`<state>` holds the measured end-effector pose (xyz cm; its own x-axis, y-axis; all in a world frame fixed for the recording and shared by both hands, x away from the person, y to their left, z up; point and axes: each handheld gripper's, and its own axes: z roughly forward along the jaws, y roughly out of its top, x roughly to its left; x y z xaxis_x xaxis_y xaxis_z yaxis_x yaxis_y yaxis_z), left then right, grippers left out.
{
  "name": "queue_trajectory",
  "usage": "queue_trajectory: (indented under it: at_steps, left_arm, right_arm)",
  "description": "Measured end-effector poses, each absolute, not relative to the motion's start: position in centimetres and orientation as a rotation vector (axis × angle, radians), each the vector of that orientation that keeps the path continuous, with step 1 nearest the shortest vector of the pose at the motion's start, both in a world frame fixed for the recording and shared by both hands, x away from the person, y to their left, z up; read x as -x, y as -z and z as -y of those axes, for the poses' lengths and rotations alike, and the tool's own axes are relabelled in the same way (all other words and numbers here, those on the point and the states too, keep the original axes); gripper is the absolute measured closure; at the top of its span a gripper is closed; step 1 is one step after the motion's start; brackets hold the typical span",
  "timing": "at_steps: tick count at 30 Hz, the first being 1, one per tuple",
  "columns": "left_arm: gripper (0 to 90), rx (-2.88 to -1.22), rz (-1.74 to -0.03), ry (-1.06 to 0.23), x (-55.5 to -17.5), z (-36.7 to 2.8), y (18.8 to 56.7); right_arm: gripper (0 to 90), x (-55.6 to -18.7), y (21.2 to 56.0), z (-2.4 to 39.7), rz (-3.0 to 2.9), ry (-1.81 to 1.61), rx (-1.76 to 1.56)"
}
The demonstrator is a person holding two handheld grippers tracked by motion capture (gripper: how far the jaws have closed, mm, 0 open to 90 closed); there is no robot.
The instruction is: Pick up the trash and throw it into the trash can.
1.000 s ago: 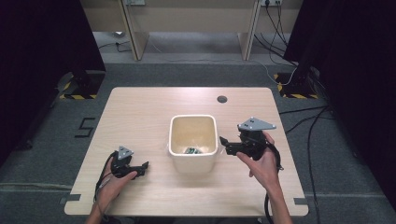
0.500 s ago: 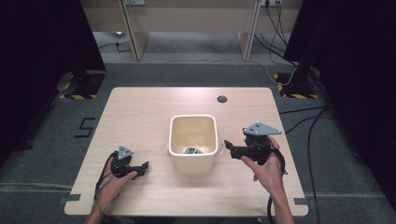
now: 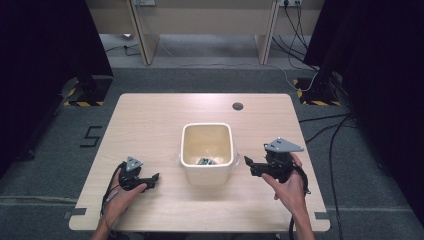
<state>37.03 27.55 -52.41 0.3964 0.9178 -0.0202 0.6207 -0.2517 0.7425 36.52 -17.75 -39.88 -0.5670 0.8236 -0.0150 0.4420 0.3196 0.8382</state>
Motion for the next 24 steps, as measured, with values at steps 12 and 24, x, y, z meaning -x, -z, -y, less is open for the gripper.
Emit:
queue_trajectory:
  at_steps: [12,24]
  left_arm:
    - [13.8,-1.981,-1.311,-0.560,-37.0,-27.6,52.4]
    - [13.8,-1.978,-1.312,-0.560,-37.0,-27.6,52.4]
  right_arm:
    - [19.2,-35.9,41.3,18.2,-2.154,-1.147,-1.128]
    - [19.2,-35.4,44.4,17.7,-2.194,-1.127,-1.158]
